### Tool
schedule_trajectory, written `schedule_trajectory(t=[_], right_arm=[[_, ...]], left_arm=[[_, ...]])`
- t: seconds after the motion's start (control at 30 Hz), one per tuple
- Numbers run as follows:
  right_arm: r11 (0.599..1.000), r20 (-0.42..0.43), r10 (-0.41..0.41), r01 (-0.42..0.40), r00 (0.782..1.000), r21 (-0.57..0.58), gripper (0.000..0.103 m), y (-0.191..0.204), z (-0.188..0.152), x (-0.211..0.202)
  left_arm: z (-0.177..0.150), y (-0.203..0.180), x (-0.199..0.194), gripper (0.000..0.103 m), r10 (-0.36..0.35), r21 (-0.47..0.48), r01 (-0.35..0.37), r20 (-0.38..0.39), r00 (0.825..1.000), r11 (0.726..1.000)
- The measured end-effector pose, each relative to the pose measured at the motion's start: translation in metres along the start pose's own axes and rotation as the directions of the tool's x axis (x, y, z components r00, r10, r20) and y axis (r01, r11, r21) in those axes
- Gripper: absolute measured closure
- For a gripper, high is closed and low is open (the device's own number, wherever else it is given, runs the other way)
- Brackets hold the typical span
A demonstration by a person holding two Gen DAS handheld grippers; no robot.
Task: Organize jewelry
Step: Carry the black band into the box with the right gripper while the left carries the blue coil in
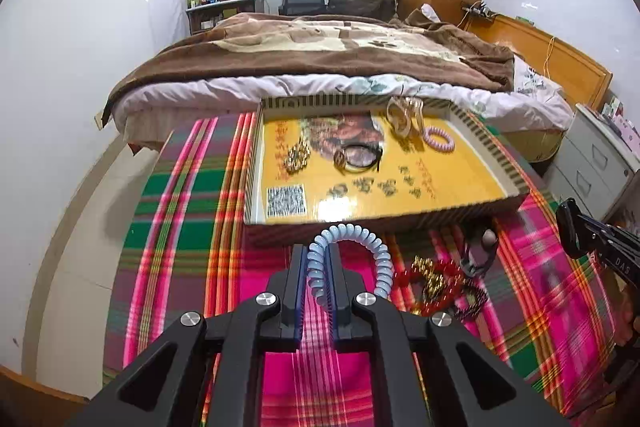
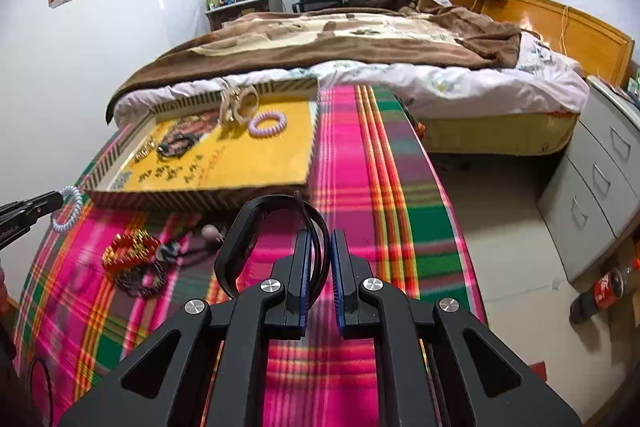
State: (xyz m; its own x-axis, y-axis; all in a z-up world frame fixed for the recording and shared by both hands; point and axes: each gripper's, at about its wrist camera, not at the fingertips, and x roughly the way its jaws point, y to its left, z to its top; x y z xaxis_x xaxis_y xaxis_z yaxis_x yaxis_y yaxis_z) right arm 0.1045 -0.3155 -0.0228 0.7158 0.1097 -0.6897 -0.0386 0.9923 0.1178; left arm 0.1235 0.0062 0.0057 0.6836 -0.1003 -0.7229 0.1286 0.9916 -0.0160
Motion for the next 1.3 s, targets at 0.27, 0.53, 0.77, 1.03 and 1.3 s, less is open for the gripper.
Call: schedule_trajectory(t=[0.27, 0.53, 0.77, 1.03, 1.3], right_arm=[[1.0, 0.023, 0.026, -0.025, 0.999, -0.011, 0.093, 0.016, 0.026, 0.002], [0.999, 0.0, 0.049, -0.049, 0.999, -0.015, 0.093, 0.029, 0.053, 0.029], [0.999, -0.044, 0.03, -0.031, 0.999, -0.02, 0.093, 0.038, 0.072, 0.073], [0.999, -0.101, 0.003, -0.008, 0.995, -0.049, 0.093, 0.042, 0.08, 0.115], [0.996, -0.138, -0.035, 0.023, 0.99, -0.089, 0.093, 0.047, 0.08, 0.139]], left_arm=[[0.031, 0.003, 0.005, 0.094, -0.032, -0.015, 0.032, 0.028, 0.999, 0.999], [0.057, 0.008, 0.033, 0.094, -0.08, -0.063, 0.08, 0.008, 0.997, 0.995], [0.073, 0.01, 0.073, 0.094, -0.078, -0.08, 0.076, -0.029, 0.997, 0.994], [0.076, 0.014, 0.121, 0.094, -0.061, -0.078, 0.054, -0.091, 0.994, 0.996], [0.073, 0.014, 0.145, 0.094, -0.049, -0.074, 0.04, -0.129, 0.99, 0.996]])
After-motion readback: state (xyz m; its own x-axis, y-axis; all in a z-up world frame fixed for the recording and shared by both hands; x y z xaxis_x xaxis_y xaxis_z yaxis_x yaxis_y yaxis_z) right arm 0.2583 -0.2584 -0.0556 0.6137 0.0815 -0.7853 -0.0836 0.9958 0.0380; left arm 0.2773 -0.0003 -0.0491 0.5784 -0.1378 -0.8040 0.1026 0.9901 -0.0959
